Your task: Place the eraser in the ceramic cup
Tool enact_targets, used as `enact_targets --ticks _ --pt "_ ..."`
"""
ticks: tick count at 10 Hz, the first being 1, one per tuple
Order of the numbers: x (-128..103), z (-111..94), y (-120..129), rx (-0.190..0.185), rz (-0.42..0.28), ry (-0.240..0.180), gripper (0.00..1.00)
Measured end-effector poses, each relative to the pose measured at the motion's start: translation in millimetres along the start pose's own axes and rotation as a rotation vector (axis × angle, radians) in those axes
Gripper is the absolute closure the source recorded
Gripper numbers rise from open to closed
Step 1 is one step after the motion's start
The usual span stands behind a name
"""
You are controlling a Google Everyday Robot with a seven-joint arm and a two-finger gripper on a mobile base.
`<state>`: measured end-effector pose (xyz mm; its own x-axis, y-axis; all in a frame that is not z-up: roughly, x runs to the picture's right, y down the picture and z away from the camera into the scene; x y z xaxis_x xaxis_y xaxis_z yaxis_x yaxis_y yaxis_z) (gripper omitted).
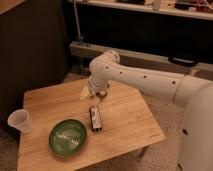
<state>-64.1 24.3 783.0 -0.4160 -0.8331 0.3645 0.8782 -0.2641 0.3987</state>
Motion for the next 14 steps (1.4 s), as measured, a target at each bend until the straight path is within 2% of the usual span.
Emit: enact_targets --ticks 5,7,14 --pt "-12 62 21 -0.020 0.065 -0.105 0.20" --pt "-14 68 24 -0.013 0.074 -0.112 0.20" --pt "-14 68 22 -0.010 0.070 -0.111 0.20"
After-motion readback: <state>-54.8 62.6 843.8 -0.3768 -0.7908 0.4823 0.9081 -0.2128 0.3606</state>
